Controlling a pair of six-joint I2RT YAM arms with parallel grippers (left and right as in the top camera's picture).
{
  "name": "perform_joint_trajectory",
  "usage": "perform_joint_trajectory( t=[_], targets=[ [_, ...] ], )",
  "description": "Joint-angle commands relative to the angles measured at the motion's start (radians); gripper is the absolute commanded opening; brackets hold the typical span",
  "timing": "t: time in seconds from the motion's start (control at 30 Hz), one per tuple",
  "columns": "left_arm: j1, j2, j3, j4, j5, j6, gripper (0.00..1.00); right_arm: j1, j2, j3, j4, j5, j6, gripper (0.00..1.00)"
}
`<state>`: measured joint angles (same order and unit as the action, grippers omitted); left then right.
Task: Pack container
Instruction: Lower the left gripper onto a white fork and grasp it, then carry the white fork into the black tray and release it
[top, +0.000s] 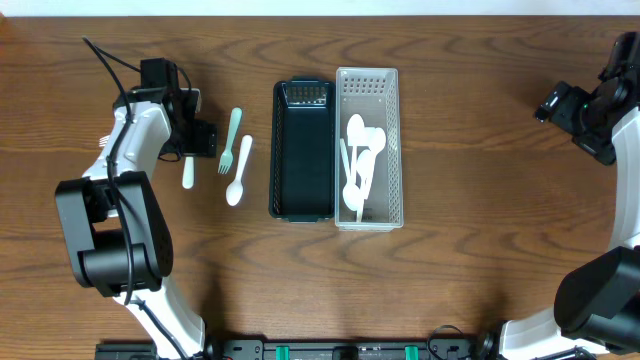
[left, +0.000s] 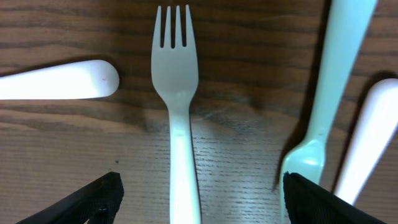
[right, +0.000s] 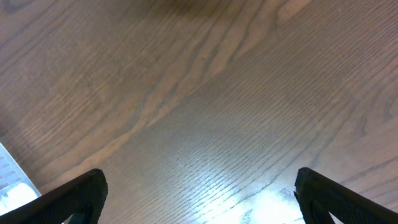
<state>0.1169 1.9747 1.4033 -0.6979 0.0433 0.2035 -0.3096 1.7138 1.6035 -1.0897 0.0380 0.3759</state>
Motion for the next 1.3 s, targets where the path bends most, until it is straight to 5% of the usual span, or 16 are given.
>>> perform_joint_trajectory(
  t=[0.0,0.3,0.63,0.83,1.0,1.27],
  targets=[
    [0.014,0.039,0.012,0.000,-0.029,0.021,0.83,-0.003,0.009,-0.004,-0.003,0.003,-0.011,0.99],
    [0.032,0.110,0.012,0.012,-0.029,0.021,0.75,-0.003,0.009,-0.004,-0.003,0.003,-0.011,0.99],
    [0.032,0.116,0.012,0.008,-0.029,0.021,0.36,-0.003,0.009,-0.004,-0.003,0.003,-0.010,0.99],
    [0.032,0.116,0.012,-0.004,-0.029,0.021,0.33,-0.003,0.009,-0.004,-0.003,0.003,-0.010,0.99],
    [0.032,0.116,0.012,-0.027,-0.029,0.021,0.12,-0.003,0.009,-0.004,-0.003,0.003,-0.010,0.99],
    [0.032,0.037,0.015,-0.064,-0.029,0.021,0.09,-0.003,0.009,-0.004,-0.003,0.003,-0.010,0.99]
  ],
)
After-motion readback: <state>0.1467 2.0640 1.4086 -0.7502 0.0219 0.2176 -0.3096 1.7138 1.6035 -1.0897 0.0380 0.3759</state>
